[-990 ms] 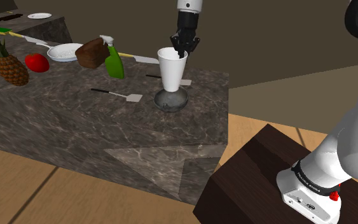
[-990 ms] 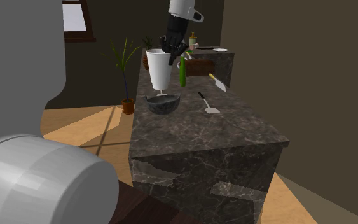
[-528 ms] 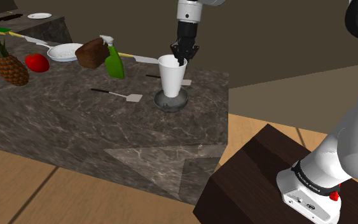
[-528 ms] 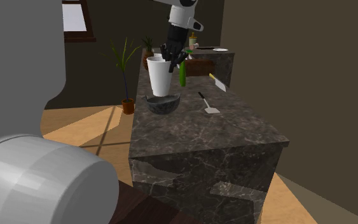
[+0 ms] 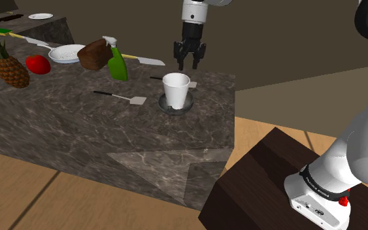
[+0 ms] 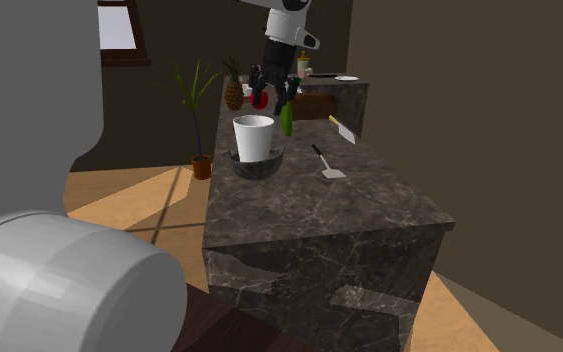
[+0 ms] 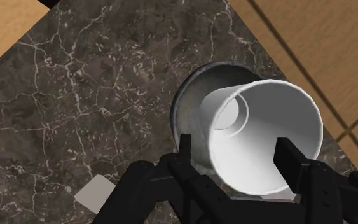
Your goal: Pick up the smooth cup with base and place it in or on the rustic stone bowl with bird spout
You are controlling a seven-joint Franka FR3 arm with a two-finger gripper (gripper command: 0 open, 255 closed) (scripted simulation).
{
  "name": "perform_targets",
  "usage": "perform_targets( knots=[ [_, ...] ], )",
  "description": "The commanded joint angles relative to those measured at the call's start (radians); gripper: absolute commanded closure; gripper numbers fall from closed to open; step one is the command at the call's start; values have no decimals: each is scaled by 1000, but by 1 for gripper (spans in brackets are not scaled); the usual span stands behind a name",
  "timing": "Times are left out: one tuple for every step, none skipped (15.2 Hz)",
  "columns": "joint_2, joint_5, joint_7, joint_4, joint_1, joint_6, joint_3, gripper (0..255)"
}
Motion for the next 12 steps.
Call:
perform_targets(
  knots=[
    [0, 0, 0, 0, 0, 0, 0, 0],
    [0, 0, 0, 0, 0, 0, 0, 0],
    [0, 0, 0, 0, 0, 0, 0, 0],
    [0, 0, 0, 0, 0, 0, 0, 0],
    [4, -1, 2, 39, -4, -35, -2, 0],
    [11, -2, 4, 80, -9, -70, -4, 0],
    [19, -2, 6, 124, -13, -106, -6, 0],
    [26, -2, 8, 161, -17, -136, -7, 0],
    [26, -2, 8, 161, -17, -136, -7, 0],
    [26, -2, 8, 160, -17, -136, -7, 0],
    [26, -2, 8, 160, -17, -136, -7, 0],
    [26, -2, 8, 161, -17, -136, -7, 0]
  ],
)
